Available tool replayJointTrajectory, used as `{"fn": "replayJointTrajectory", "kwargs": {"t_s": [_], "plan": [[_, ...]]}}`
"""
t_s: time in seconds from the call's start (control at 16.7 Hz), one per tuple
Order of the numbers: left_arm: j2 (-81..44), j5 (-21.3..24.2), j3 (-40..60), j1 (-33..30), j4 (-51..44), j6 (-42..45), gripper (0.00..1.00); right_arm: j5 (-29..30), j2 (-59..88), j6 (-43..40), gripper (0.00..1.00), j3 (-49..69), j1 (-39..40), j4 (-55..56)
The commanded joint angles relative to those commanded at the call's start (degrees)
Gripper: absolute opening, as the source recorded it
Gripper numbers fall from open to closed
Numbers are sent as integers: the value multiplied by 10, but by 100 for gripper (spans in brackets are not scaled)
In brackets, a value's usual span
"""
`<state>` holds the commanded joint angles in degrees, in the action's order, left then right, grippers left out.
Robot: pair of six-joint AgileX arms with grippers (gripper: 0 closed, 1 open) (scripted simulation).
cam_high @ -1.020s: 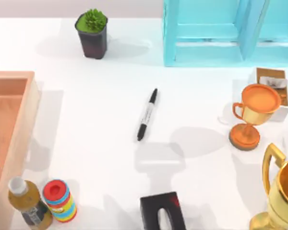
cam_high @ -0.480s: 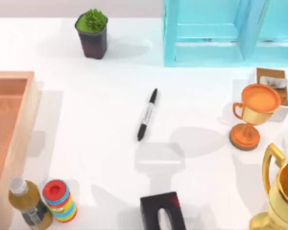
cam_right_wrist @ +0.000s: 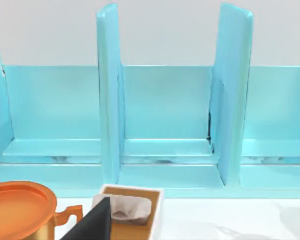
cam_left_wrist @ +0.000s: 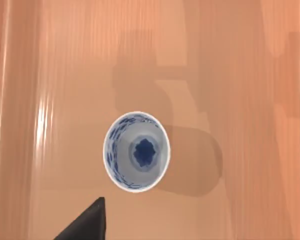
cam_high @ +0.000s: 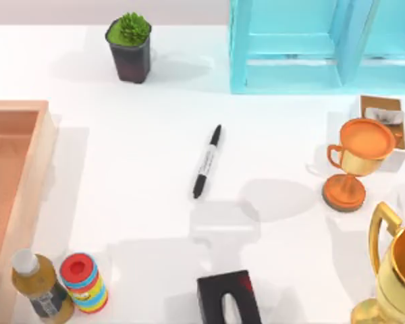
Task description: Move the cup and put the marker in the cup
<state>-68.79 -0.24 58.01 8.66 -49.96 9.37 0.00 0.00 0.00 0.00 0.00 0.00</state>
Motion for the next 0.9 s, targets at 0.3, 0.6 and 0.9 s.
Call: {"fn": "replayJointTrajectory", "kwargs": {"t_s": [0.3, 0.6, 0.9], "plan": [[-129, 1, 112, 13, -94, 21, 100, 0, 0, 0, 100, 0, 0, 0], [-273, 0, 228, 30, -195, 40, 100, 0, 0, 0, 100, 0, 0, 0], [-332, 1, 277, 41, -241, 45, 100, 0, 0, 0, 100, 0, 0, 0]]}}
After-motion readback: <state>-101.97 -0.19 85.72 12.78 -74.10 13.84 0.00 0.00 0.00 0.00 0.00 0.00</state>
